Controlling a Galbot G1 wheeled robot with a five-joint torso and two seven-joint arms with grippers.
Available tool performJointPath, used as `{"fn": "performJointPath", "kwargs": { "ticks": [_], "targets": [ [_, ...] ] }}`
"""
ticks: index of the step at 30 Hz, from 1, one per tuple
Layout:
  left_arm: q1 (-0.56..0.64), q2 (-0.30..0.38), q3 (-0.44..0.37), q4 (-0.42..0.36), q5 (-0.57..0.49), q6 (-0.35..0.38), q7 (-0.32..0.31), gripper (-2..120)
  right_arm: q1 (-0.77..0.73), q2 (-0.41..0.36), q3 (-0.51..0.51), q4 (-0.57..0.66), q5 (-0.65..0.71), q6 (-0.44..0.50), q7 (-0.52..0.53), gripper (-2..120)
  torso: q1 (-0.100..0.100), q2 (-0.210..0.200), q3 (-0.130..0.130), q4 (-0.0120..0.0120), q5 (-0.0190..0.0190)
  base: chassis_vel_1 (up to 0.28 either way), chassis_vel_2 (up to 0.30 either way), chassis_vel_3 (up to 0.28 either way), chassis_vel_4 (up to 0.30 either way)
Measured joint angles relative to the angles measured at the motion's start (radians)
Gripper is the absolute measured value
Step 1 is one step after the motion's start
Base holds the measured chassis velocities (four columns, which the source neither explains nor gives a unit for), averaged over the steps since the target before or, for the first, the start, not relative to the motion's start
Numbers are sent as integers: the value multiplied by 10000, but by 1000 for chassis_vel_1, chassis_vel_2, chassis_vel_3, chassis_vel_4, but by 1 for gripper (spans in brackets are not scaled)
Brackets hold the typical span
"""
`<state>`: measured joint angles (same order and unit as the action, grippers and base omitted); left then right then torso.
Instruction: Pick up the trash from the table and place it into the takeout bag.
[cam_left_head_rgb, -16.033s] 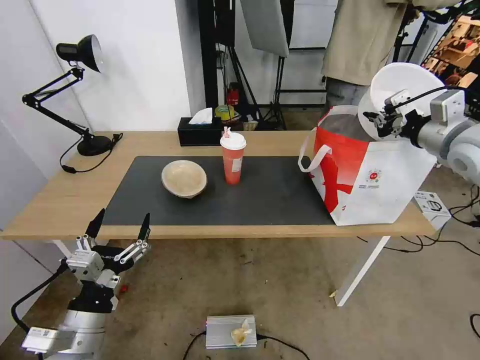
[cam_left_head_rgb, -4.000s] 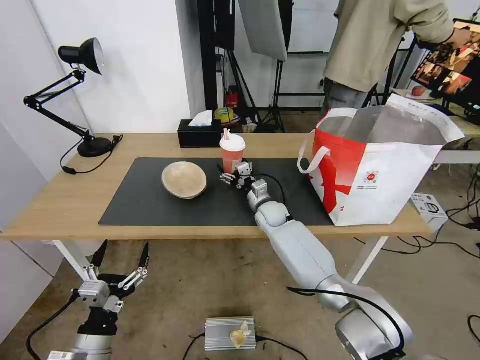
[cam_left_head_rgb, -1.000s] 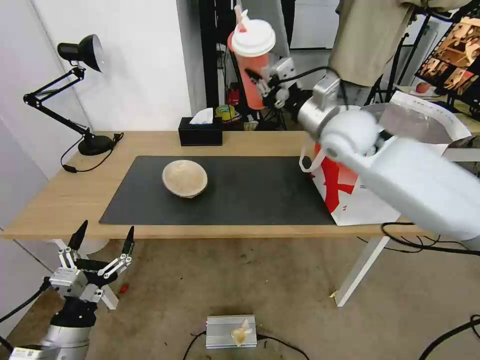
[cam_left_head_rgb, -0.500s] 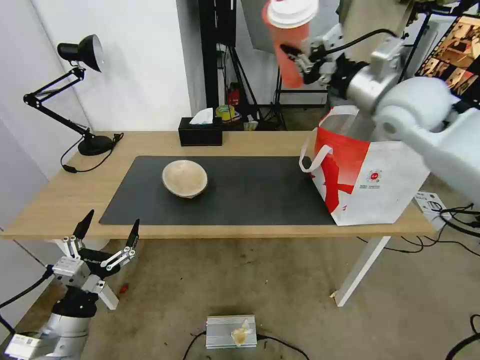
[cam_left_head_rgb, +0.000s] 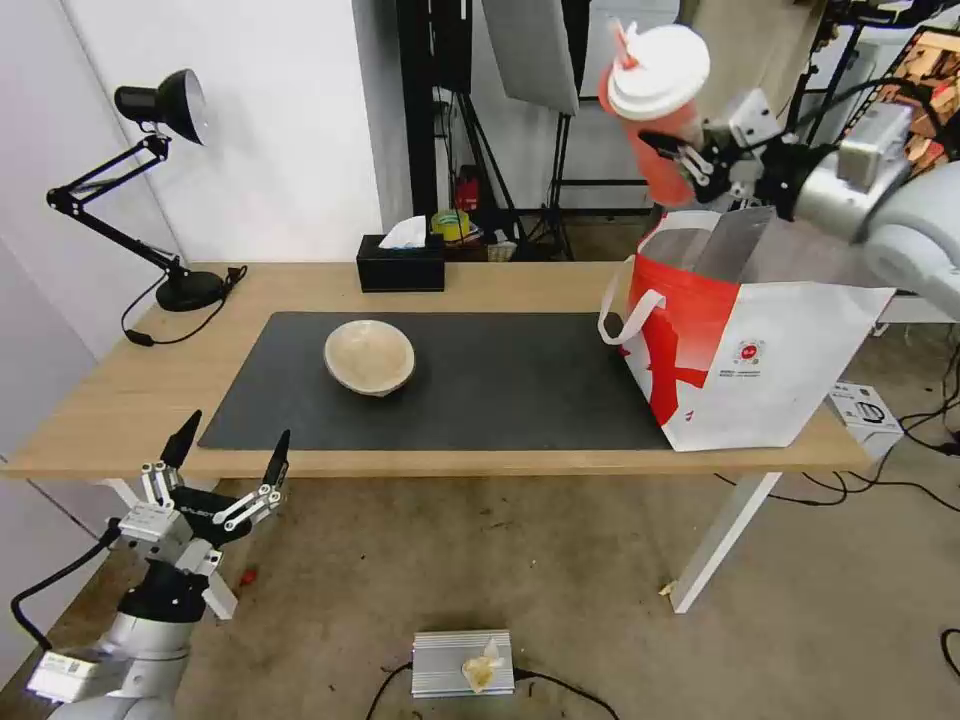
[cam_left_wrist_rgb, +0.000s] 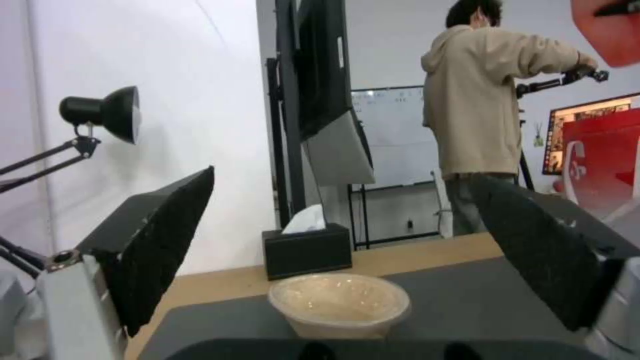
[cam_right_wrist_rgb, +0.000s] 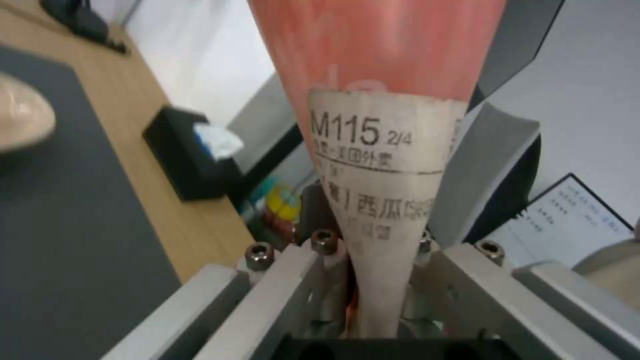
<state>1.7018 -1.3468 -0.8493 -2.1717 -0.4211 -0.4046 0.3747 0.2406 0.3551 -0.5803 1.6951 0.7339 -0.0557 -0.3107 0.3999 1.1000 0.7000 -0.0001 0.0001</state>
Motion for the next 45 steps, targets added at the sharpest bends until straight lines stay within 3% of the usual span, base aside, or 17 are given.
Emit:
{"fn": "performJointPath", "kwargs": {
  "ticks": [7,24,30,34,45],
  "targets": [
    [2,22,51,23,-18,-3,4,100,-392,-278,388,-347,-755,235,-673,3,0,0,0,2,-1,0,0,0,0],
    [109,-173,239,49,11,-116,174,100,-2374,-518,2438,-2034,-4374,1723,-1889,3,0,0,0,0,0,0,0,0,0],
    [108,-254,363,59,56,-156,231,100,-2406,-491,2596,-2538,-5158,2085,-1985,3,0,0,0,0,0,0,0,0,0],
    [87,-273,411,82,79,-159,241,100,-2397,-320,2874,-3219,-6666,2652,-1980,3,0,0,0,1,-1,0,0,0,0],
    [114,-341,449,177,101,-206,262,100,-2368,-20,2910,-3990,-7320,2846,-2083,3,0,-1,1,1,0,0,0,0,0]
  ]
}}
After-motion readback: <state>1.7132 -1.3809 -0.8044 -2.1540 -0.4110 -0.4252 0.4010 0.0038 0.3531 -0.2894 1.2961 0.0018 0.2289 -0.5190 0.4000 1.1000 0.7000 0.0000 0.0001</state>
